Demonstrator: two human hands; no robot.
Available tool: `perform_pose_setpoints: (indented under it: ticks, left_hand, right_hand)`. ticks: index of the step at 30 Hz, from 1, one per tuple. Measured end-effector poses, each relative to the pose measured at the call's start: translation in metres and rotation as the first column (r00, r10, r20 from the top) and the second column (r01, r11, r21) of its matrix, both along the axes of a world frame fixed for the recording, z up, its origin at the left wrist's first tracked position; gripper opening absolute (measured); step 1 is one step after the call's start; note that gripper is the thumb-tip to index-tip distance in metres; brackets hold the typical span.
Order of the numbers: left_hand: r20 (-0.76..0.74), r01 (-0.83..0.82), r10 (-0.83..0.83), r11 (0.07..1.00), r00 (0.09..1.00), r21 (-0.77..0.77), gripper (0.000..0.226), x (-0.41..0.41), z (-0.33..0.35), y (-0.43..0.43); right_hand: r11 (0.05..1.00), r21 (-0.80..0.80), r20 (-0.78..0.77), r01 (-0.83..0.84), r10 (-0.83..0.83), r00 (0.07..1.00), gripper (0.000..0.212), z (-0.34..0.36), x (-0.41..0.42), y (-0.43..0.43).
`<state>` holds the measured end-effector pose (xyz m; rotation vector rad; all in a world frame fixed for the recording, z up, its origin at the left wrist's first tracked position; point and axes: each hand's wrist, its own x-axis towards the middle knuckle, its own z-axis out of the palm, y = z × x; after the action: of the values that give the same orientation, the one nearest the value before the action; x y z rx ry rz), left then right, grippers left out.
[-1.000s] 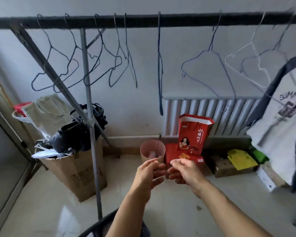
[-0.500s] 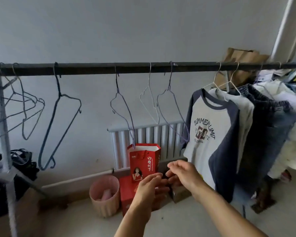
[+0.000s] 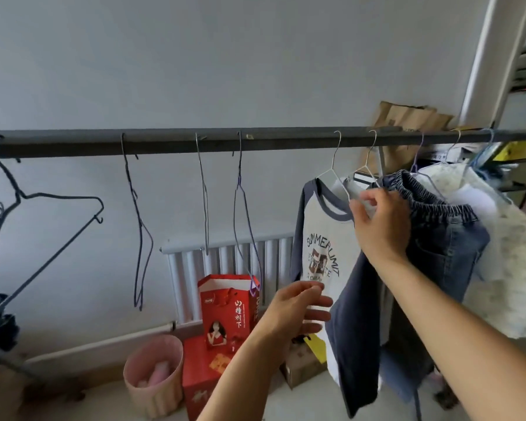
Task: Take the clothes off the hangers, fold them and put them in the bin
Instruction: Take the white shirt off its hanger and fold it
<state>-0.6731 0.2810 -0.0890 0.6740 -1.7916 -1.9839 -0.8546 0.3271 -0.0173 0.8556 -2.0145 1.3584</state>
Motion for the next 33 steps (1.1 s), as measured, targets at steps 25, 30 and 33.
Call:
perform_pose_setpoints:
  ticks: [25, 30, 33]
  left_hand:
    - [-0.120, -0.226, 0.194, 0.896, 0.974, -0.383, 0.024, -0.036, 0.053, -0.030]
    - [-0.215, -0.425, 0.374, 0.684, 0.902, -0.593, 0.036, -0.042, 0.060, -0.061]
    - [-0.194, -0.420, 0.396, 0.634, 0.898, -0.649, 0.038, -0.039, 0.063, -0.070]
  right_hand:
    - [0.878, 0.152, -0.051, -0.454, 0.466, 0.883, 0.020, 0.002, -0.080, 0.043]
    - [0.808, 0.149, -0.014, -0.570, 0.578, 0.816, 0.014, -0.002, -0.073, 0.075]
    - [0.765, 0.147, 0.021, -0.627, 0.631, 0.775, 0.017, -0.003, -0.069, 0.089]
